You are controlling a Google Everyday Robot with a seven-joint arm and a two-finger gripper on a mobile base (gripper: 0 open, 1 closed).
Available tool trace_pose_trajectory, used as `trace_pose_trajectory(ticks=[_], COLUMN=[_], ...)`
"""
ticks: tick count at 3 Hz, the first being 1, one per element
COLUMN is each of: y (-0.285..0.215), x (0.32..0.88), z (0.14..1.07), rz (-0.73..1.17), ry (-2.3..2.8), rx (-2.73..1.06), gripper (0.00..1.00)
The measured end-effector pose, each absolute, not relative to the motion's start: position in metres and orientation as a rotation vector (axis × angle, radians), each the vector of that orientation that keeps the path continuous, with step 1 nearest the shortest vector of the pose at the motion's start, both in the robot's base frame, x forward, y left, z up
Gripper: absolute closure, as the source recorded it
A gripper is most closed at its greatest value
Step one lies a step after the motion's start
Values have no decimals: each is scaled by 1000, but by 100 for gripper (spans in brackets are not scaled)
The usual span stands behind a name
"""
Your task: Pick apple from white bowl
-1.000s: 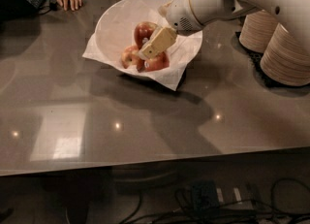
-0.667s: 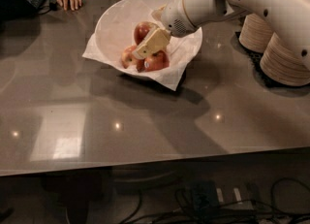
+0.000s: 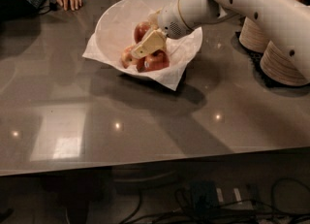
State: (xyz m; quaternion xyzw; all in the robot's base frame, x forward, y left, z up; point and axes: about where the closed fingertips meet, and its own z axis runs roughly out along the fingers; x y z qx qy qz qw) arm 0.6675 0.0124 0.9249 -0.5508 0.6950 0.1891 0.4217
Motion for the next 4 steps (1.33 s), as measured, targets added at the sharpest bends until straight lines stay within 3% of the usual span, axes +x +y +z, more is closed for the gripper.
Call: trace_pose_trajectory(ticks=[3, 4], y=[13, 13], x=[665, 660], z=[924, 935], rz=[478, 462], ry=[1733, 1711], rx=[-1400, -1453], gripper=[87, 100])
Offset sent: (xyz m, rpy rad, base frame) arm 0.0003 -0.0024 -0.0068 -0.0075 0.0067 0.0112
